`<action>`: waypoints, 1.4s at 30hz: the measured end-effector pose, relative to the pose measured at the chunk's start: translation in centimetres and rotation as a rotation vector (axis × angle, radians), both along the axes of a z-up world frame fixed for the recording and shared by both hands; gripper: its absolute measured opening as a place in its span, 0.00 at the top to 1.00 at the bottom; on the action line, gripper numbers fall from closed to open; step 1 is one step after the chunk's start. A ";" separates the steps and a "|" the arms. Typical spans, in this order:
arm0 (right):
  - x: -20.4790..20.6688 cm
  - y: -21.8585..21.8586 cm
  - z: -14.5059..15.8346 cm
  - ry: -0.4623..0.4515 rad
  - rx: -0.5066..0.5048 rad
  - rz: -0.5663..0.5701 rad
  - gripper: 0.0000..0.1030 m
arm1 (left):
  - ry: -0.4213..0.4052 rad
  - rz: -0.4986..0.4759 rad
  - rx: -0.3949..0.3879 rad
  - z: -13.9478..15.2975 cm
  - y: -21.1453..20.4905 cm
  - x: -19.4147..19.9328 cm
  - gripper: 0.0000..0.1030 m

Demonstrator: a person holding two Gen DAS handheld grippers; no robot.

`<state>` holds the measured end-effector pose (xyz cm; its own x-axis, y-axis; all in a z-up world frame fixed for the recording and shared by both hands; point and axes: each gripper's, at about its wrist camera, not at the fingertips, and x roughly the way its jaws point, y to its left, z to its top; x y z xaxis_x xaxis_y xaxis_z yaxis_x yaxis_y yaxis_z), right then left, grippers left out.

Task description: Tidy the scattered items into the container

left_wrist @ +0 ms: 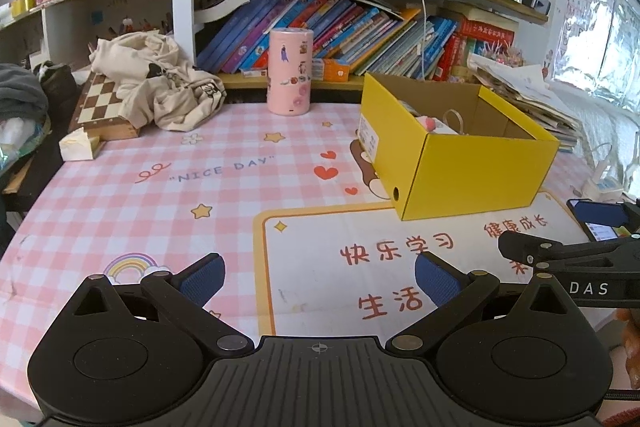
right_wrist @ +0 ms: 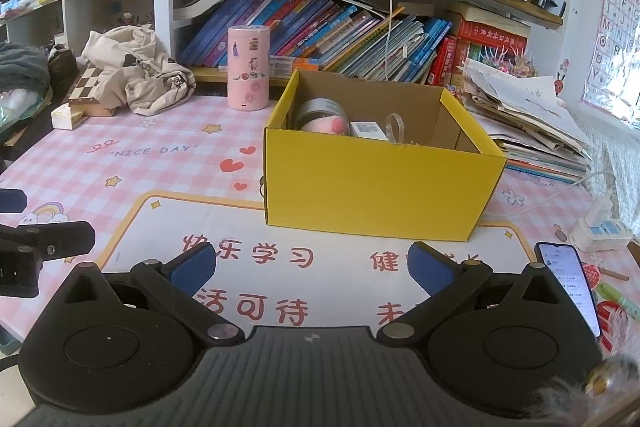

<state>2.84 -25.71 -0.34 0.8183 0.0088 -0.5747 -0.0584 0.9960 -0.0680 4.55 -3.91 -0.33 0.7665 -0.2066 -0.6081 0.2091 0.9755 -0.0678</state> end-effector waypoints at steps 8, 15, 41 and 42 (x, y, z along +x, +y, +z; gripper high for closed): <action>0.0 -0.2 -0.1 0.002 0.001 0.006 0.00 | 0.010 0.021 0.004 0.0 0.2 0.1 0.00; -0.2 -0.2 -0.1 0.006 0.000 0.003 0.00 | 0.012 0.027 -0.003 0.0 0.4 0.0 0.00; -0.7 -0.2 0.0 0.007 -0.001 0.004 0.00 | 0.017 0.027 -0.023 0.1 0.4 -0.4 0.00; -0.7 -0.4 -0.1 0.008 0.000 0.006 0.00 | 0.017 0.026 -0.024 0.0 0.4 -0.4 0.00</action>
